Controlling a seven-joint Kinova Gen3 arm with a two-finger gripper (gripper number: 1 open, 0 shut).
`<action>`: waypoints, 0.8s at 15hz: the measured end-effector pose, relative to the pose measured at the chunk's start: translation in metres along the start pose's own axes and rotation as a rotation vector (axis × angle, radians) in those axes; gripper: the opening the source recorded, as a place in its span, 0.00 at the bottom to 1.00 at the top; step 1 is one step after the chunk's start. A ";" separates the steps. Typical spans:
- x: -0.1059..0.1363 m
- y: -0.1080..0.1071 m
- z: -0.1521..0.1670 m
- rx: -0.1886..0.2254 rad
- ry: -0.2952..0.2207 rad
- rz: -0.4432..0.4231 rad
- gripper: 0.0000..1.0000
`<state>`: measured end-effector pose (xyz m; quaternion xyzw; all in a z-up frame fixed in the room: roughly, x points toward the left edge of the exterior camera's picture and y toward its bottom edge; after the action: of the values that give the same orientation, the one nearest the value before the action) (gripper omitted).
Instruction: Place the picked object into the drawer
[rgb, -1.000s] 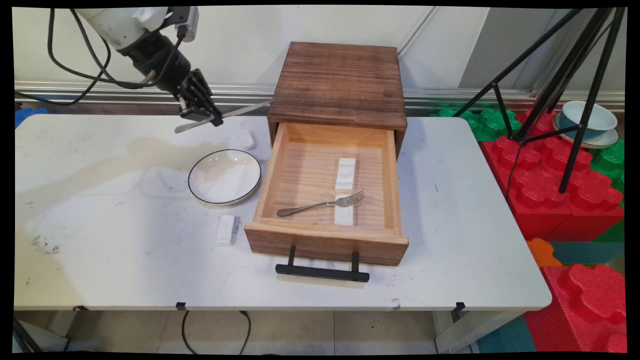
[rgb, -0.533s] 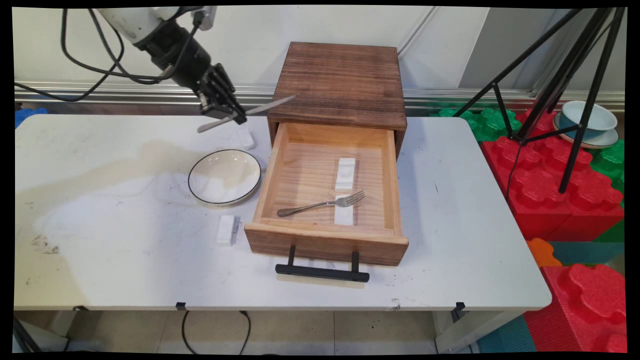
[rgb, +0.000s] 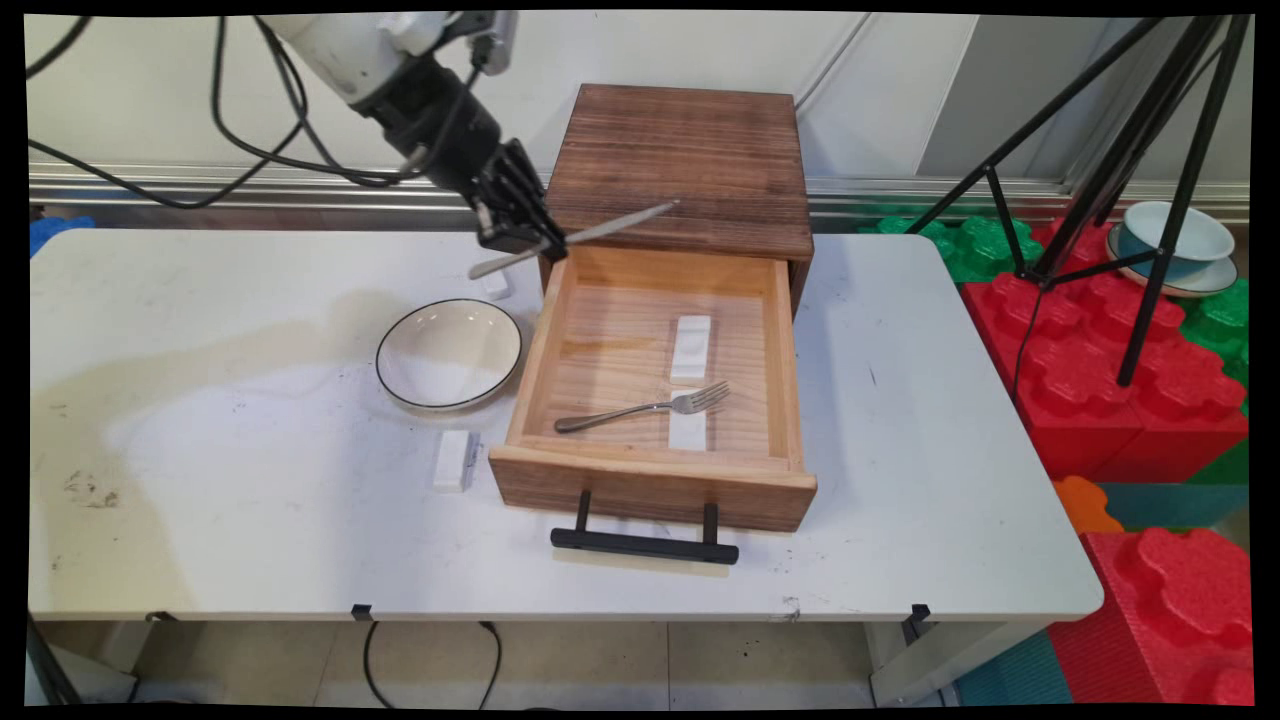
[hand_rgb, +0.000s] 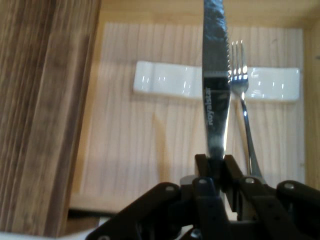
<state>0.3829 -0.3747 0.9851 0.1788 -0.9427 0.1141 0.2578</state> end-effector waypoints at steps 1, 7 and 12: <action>0.006 0.001 0.008 -0.002 0.003 0.008 0.00; 0.029 0.005 0.046 -0.007 0.010 0.024 0.00; 0.040 0.003 0.084 -0.007 0.002 0.029 0.00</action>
<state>0.3121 -0.4091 0.9357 0.1639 -0.9454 0.1147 0.2575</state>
